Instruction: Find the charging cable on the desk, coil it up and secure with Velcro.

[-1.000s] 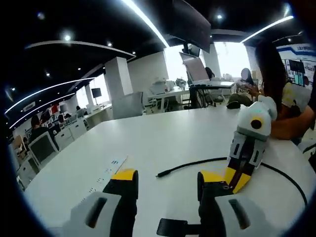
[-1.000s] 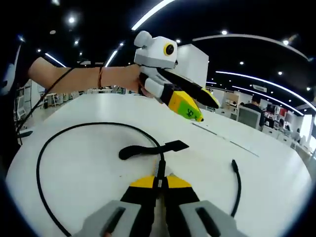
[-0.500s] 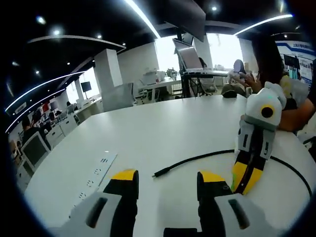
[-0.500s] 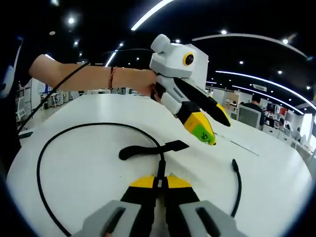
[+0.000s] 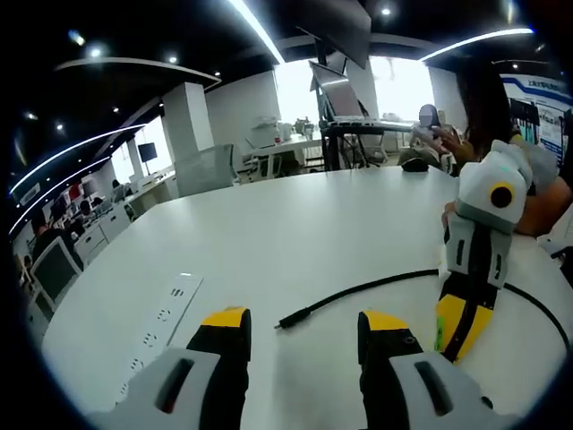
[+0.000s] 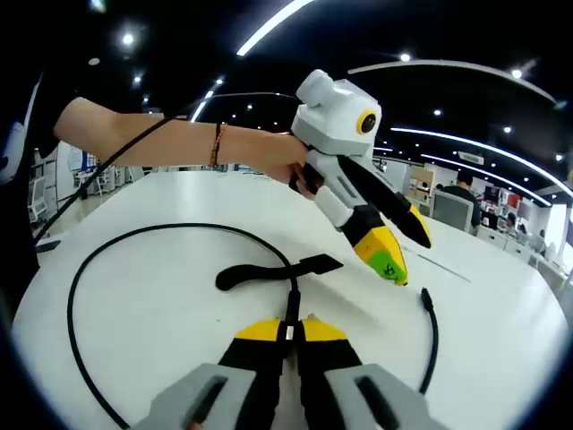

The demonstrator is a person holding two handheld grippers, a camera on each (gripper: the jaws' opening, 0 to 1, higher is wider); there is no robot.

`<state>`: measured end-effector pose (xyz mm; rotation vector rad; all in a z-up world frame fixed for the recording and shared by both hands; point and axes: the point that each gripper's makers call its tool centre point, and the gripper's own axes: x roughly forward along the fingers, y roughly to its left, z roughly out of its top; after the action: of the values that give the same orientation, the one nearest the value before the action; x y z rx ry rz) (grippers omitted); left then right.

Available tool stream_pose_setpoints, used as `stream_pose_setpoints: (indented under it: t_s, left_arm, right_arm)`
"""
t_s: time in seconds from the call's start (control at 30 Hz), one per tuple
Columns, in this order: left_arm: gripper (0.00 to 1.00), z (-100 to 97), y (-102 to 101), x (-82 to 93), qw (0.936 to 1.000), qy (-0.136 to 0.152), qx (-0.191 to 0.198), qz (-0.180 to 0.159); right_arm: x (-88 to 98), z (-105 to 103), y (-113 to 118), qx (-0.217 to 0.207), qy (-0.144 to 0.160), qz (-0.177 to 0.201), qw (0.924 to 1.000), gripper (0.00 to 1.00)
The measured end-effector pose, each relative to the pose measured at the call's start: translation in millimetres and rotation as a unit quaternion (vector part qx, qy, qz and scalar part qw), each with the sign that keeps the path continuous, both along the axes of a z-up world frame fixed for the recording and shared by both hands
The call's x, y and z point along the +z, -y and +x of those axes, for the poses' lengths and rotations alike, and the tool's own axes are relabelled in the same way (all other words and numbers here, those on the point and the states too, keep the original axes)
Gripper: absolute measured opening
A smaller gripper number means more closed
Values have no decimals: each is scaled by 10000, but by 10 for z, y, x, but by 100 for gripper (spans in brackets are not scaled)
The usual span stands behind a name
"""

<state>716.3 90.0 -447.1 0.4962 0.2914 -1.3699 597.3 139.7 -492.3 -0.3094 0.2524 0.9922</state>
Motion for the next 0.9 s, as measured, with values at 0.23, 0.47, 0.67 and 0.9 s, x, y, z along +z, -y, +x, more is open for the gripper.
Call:
stream_pose_setpoints:
  t_s: [0.23,0.47,0.67,0.9]
  left_arm:
    - [48,45,15,-14,9999,16,-18,113]
    - [46,54,74,-86,9996,-18,-88,250]
    - [46,35,119,-164,9991,-67,-172,369]
    - [45,5,155,-129,9991,20,-300,303]
  right_arm:
    - [1,12,-1,-2,-9,6,10000,8]
    - [7,18,-3,-5,-7,5,10000,8]
    - [18,40,6,-9,-7,6,10000,8]
    - [17,48,12,-13,-13,8,10000,8]
